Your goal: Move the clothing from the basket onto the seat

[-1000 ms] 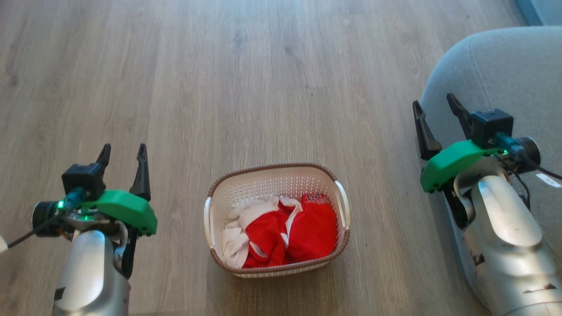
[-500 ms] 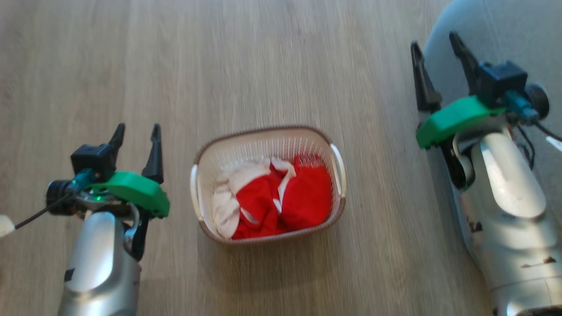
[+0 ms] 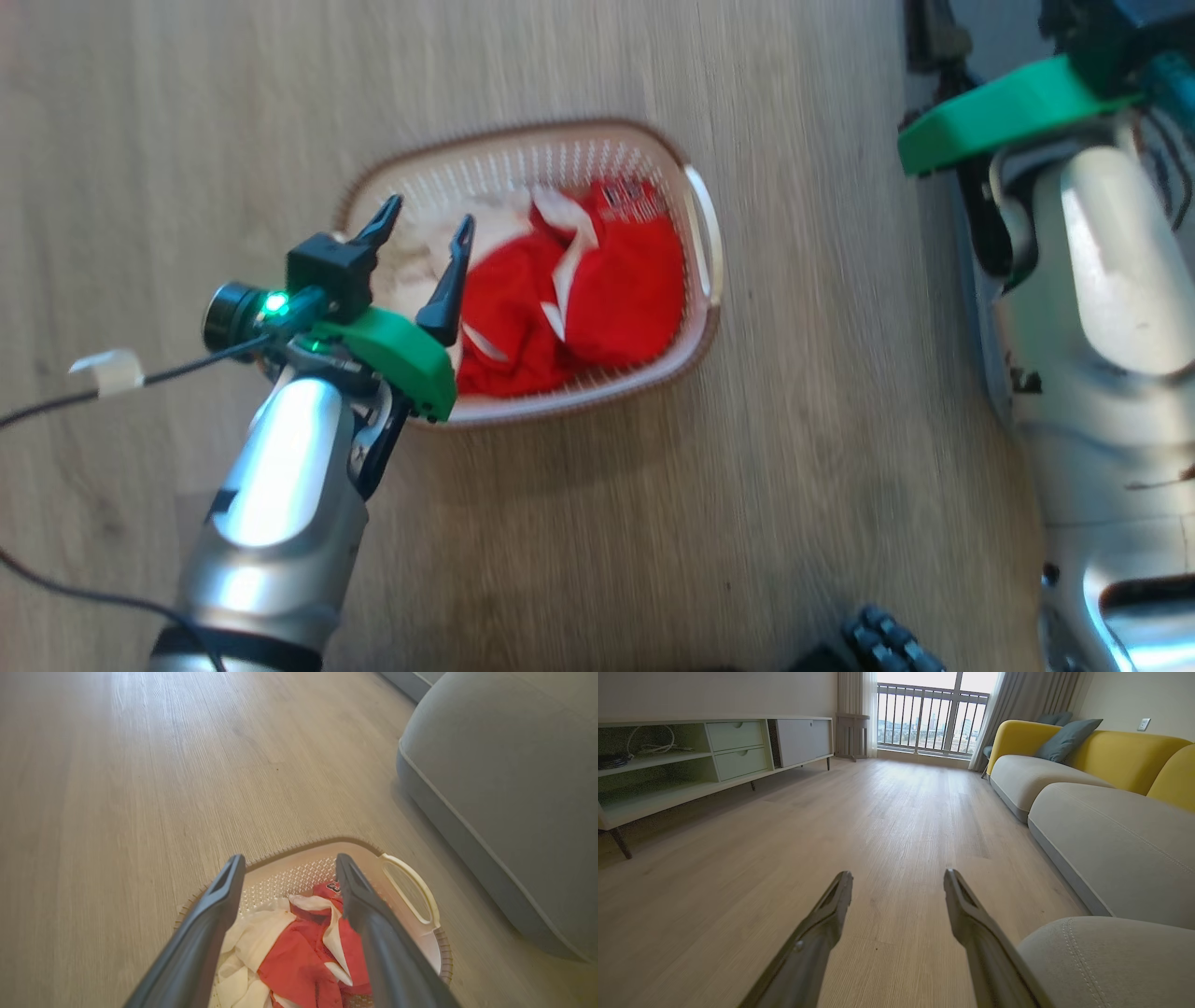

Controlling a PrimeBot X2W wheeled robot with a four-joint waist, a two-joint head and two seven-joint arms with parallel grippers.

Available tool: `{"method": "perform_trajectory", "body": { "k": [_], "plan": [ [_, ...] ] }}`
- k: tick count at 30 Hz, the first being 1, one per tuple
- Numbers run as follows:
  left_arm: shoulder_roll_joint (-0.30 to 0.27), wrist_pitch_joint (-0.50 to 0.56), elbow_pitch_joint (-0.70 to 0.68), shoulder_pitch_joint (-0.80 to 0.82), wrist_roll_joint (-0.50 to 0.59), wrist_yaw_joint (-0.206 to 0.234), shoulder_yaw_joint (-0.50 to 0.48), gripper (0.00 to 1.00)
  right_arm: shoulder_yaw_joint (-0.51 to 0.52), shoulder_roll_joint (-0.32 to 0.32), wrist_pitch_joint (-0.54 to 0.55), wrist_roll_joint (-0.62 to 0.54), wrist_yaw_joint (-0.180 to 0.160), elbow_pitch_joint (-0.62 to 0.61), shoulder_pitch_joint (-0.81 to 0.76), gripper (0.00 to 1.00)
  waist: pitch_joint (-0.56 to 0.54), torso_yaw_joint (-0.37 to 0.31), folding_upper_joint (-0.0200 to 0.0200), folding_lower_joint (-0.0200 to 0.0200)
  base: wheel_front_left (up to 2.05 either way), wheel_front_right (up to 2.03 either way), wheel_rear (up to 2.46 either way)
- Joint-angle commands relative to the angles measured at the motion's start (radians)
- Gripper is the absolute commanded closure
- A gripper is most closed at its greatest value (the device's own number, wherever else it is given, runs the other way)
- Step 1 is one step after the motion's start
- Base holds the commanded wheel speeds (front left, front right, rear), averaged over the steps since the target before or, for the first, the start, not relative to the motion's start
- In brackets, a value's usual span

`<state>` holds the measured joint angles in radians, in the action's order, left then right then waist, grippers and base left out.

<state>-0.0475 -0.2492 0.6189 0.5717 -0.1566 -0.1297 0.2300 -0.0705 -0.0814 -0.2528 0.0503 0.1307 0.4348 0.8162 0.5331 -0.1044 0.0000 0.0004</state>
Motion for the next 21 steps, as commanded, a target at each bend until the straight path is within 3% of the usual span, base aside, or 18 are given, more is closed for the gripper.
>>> {"method": "perform_trajectory", "body": {
  "k": [1, 9, 21],
  "plan": [
    [-0.035, -0.013, -0.012, 0.030, -0.010, -0.001, 0.004, 0.00, -0.015, 0.023, -0.009, -0.010, 0.000, -0.042, 0.031, 0.00, 0.103, -0.037, 0.0000, -0.0004, 0.00, 0.00, 0.00],
    [-0.085, -0.013, 0.065, 0.140, -0.046, -0.001, 0.166, 0.00, -0.045, 0.030, -0.009, -0.009, 0.000, -0.093, 0.104, 0.00, 0.253, -0.099, 0.0000, -0.0004, 0.00, 0.00, 0.00],
    [-0.146, -0.013, 0.196, 0.296, -0.096, -0.001, 0.359, 0.00, -0.126, 0.031, -0.009, 0.097, 0.000, -0.188, 0.173, 0.00, 0.397, -0.201, 0.0000, -0.0004, 0.00, 0.00, 0.00]
  ]
}}
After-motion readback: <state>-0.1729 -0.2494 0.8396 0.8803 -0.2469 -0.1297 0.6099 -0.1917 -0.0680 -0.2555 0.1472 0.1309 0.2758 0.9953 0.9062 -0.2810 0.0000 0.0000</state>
